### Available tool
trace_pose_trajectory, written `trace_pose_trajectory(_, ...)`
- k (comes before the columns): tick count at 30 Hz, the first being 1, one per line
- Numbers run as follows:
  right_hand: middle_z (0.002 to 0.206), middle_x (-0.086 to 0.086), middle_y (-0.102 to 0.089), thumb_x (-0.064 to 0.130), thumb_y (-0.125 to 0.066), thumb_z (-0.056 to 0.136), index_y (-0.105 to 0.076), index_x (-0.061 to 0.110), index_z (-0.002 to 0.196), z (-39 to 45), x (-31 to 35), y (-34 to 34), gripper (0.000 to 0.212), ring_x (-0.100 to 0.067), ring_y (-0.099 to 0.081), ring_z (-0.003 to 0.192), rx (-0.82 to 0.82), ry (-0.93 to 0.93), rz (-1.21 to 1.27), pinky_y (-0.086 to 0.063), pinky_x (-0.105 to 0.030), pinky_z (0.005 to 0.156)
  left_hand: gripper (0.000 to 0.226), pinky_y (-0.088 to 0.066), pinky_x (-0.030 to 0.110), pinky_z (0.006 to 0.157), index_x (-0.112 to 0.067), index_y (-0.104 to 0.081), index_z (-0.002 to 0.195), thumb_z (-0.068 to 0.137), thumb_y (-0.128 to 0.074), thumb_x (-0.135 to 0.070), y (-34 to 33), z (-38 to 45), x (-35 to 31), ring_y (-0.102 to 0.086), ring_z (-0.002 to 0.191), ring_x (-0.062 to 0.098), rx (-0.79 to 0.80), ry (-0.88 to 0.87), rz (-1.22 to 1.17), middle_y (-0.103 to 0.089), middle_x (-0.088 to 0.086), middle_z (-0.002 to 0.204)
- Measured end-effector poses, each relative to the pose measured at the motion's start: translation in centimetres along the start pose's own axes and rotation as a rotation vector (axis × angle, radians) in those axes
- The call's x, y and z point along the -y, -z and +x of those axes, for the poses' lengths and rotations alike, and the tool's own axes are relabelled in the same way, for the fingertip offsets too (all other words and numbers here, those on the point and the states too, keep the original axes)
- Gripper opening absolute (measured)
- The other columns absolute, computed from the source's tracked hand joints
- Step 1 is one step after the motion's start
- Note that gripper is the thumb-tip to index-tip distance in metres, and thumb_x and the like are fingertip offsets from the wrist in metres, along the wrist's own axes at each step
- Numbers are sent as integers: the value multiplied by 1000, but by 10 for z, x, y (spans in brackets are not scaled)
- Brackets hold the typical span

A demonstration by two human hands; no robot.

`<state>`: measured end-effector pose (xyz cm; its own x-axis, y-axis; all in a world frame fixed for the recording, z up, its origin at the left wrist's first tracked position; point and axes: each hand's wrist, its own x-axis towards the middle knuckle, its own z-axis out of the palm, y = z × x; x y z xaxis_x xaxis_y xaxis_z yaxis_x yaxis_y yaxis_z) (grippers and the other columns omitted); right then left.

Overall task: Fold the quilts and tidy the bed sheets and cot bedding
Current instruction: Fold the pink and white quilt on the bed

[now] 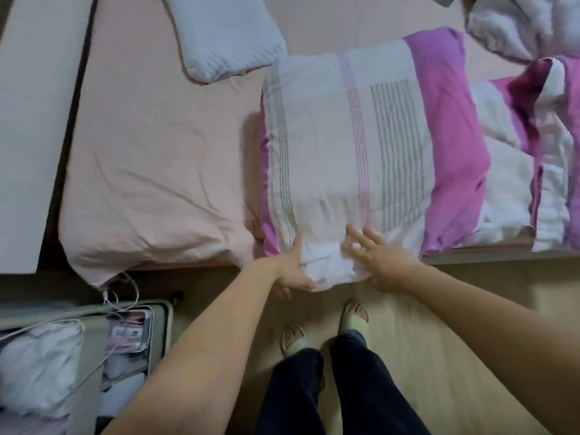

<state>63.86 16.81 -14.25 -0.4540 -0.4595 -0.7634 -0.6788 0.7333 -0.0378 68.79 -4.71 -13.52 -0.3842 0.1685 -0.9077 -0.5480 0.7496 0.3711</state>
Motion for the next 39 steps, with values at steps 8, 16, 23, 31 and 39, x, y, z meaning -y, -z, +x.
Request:
trace_pose_trajectory(8,111,-9,-60,31,-66,85,-57,9,118,-38,-93,-1,41,-29,-56,105,-919,-578,930,-44,-34,82,46,-43,33,96,-19,-47,138,93,-52,-26,12,16,-125,-50,120,23,-647,-553,428,-56,4,131)
trace_pose_trajectory(16,145,-7,-41,60,-87,45,-18,22,149,10,-183,-36,130,-29,-45,129,-613,-606,1743,-38,-47,109,87,12,47,116,-23,9,153,93,-45,-54,0,92,-216,18,146,29,-720,-541,1024,16,6,160)
trace_pose_trajectory(23,72,7,-73,50,-78,71,-72,22,82,34,-195,-57,31,-3,-68,66,-700,-380,1834,-46,-10,49,66,12,52,114,-30,12,152,95,-9,-54,25,136,-246,18,146,24,-859,-575,942,24,-7,156)
trace_pose_trajectory(31,104,-11,-67,48,-60,89,-66,12,105,29,-204,-61,40,-24,-59,86,-445,-418,1448,-43,-29,74,79,2,63,113,-27,13,152,95,-35,-54,15,147,-270,17,145,35,-596,-323,1026,21,-2,159)
trace_pose_trajectory(39,115,-10,-65,23,-62,91,-60,7,119,-89,-296,-92,33,-21,-60,100,-885,-815,1441,-43,-29,87,58,-20,47,115,-13,-29,147,97,-43,-41,-23,109,-390,-15,145,30,-550,-542,851,-20,14,156)
